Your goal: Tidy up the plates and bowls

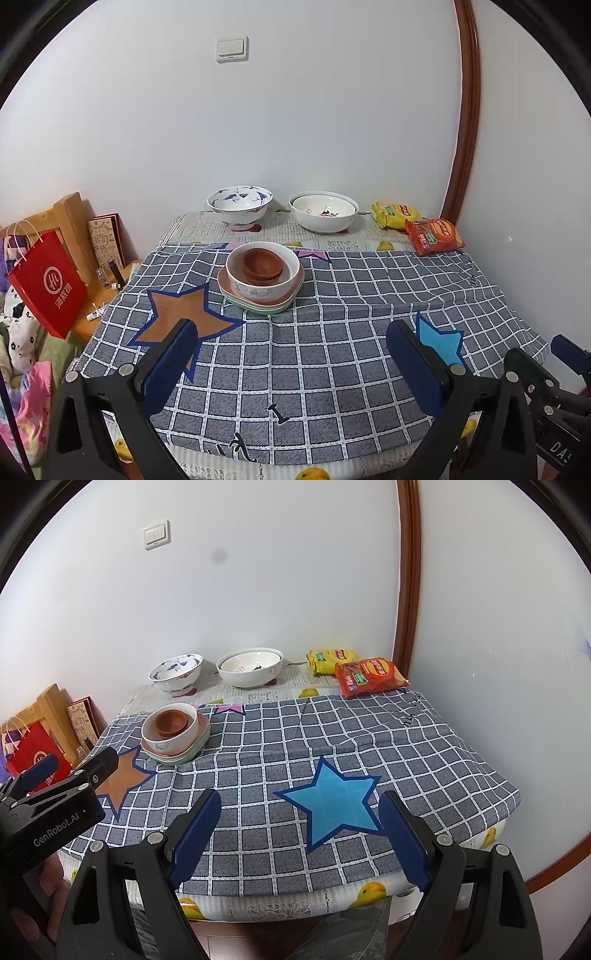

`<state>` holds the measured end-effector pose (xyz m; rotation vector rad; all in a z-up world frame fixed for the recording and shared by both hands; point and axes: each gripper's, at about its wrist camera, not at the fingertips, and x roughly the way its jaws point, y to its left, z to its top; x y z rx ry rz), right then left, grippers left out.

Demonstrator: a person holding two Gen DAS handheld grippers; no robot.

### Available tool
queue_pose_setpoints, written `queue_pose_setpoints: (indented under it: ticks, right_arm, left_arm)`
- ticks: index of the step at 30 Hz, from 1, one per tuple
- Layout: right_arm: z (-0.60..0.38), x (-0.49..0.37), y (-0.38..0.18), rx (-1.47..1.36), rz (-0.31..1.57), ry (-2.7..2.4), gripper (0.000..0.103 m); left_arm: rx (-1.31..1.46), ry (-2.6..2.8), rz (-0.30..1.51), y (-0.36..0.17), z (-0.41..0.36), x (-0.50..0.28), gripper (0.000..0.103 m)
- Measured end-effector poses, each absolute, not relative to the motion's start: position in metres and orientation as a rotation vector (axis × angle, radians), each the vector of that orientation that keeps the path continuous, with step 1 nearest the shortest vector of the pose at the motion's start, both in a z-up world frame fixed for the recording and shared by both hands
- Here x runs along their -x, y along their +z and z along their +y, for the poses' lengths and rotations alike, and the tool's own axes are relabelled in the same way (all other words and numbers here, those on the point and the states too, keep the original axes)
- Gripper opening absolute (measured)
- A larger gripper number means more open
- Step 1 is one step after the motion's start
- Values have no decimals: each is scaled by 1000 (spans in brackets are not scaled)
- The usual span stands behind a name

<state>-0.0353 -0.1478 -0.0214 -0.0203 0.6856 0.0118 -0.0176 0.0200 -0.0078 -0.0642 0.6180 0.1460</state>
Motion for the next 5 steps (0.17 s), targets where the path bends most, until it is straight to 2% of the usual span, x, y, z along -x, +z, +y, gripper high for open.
queue_pose_setpoints:
  ticks: [5]
  right_arm:
    - [-145,37,-21,26,679,15,86]
  left_arm:
    - [71,140,620,-8,22,18,103]
